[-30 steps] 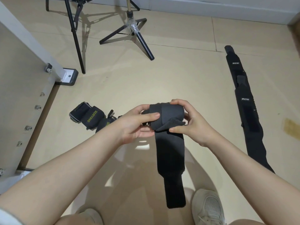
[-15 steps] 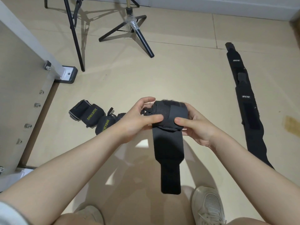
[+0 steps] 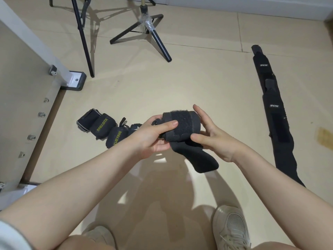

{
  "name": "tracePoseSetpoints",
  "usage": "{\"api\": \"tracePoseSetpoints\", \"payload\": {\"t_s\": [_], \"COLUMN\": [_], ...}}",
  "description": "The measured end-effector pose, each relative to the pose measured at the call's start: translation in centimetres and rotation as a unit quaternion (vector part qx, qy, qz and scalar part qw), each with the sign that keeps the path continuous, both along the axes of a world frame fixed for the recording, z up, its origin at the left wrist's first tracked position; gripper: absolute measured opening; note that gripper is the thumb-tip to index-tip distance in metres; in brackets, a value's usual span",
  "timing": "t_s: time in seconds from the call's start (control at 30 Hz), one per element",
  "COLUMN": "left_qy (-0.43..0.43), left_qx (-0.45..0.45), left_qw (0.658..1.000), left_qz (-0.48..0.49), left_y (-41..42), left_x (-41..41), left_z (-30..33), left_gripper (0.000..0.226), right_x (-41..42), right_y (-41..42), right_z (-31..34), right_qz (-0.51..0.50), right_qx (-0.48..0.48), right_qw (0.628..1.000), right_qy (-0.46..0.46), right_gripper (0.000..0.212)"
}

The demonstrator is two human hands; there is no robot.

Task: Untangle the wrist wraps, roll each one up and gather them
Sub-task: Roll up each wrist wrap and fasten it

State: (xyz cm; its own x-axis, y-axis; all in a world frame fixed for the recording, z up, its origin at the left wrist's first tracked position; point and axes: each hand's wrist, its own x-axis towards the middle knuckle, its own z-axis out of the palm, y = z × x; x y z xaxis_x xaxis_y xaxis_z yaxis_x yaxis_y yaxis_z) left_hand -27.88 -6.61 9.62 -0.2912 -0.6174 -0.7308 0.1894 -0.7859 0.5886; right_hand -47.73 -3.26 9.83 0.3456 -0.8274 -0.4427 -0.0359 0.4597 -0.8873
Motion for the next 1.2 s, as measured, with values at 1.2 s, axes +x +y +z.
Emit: {"api": "tracePoseSetpoints", "payload": {"t_s": [1.2], "left_qy": [-0.033], "left_qx": [-0.071], "left_qw": [0.996], "left_qz": [0.032], "left_y": [0.3], "left_x": [0.5], "left_z": [-0.5], "left_gripper": [0.058], "right_x": [0.3], "right_y": [-1.1], "right_z": [-0.9], "right_qz": [-0.088], "right_qx": [-0.115], "right_qw": [0.987], "right_qy": [0.076], "right_gripper": [0.030]}}
